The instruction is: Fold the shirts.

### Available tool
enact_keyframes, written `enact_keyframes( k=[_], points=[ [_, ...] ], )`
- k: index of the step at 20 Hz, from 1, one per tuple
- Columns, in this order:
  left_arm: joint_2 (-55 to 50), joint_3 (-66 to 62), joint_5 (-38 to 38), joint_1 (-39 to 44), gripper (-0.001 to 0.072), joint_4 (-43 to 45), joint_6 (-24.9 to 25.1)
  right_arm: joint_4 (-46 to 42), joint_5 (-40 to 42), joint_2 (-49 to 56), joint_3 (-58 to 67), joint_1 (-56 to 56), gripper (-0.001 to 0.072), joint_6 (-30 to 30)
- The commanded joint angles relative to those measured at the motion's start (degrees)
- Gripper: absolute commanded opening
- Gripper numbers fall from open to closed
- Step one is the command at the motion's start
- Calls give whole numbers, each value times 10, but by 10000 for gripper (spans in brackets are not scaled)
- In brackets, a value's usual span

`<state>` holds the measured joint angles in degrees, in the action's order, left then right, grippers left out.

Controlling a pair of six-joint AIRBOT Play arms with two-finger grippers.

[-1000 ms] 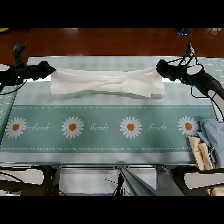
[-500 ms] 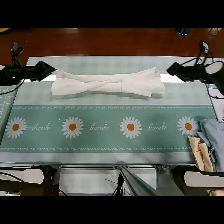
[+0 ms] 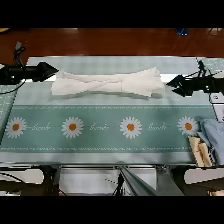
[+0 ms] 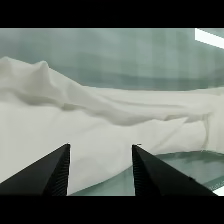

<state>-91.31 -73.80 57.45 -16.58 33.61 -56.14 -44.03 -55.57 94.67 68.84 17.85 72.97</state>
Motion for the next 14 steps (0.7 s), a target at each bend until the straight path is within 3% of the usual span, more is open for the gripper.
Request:
enact_keyframes(
  k=[1,7,8,9,10,11,12,13,14],
  points=[
    [0,-1,3,13,460,0,0,73,25,40,0,-46,599,-22],
    [0,-1,3,32,459,0,0,103,102,67,0,-129,565,-16],
    [0,-1,3,34,459,0,0,111,121,67,0,-139,471,-17],
    [0,-1,5,35,446,0,0,123,139,66,0,-148,305,-18],
    [0,-1,9,35,406,0,0,136,150,64,0,-153,106,-21],
    [0,-1,16,35,287,-2,0,146,151,59,0,-153,33,-28],
    [1,-1,29,35,120,-2,0,145,148,50,0,-153,33,-38],
    [0,-2,49,35,34,-2,0,136,134,34,0,-153,33,-50],
    [0,-2,71,36,28,-9,0,111,115,14,0,-153,32,-53]
  ],
)
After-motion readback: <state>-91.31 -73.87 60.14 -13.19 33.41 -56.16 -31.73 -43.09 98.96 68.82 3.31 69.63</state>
